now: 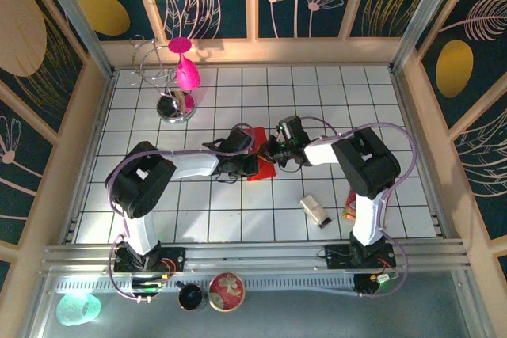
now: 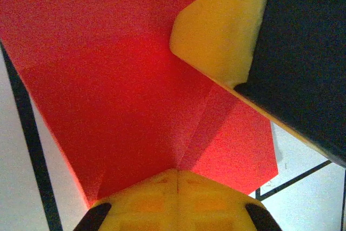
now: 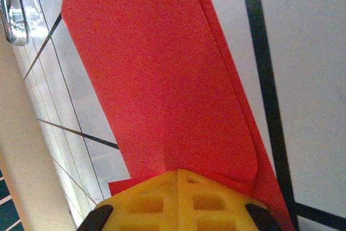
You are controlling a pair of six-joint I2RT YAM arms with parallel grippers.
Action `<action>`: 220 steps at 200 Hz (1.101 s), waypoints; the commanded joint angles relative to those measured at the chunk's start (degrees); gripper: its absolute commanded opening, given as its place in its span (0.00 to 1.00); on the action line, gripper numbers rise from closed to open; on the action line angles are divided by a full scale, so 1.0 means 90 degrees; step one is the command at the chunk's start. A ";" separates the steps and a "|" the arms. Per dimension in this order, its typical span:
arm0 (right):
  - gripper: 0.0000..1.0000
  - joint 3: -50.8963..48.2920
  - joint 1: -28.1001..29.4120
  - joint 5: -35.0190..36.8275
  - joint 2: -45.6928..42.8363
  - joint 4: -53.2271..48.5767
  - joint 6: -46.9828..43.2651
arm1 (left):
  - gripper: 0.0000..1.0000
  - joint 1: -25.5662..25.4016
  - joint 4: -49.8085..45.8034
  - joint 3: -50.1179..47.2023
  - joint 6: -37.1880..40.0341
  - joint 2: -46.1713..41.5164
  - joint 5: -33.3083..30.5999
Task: Fold a paper plane with a square sheet of paper (pick it up from the middle)
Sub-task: Fold the triangle a second time at the center of the table.
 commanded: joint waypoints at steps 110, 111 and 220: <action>0.02 -0.0266 -0.0022 0.0533 0.0433 -0.1028 -0.0078 | 0.03 -0.0020 0.0332 -0.1073 -0.0261 -0.0163 0.0398; 0.02 -0.0266 -0.0020 0.0534 0.0427 -0.1028 -0.0077 | 0.03 -0.0024 0.0338 -0.1088 -0.0264 -0.0166 0.0401; 0.02 -0.0226 -0.0024 0.0485 0.0422 -0.1090 -0.0115 | 0.04 0.0005 0.0088 -0.1408 -0.0190 -0.1419 0.0781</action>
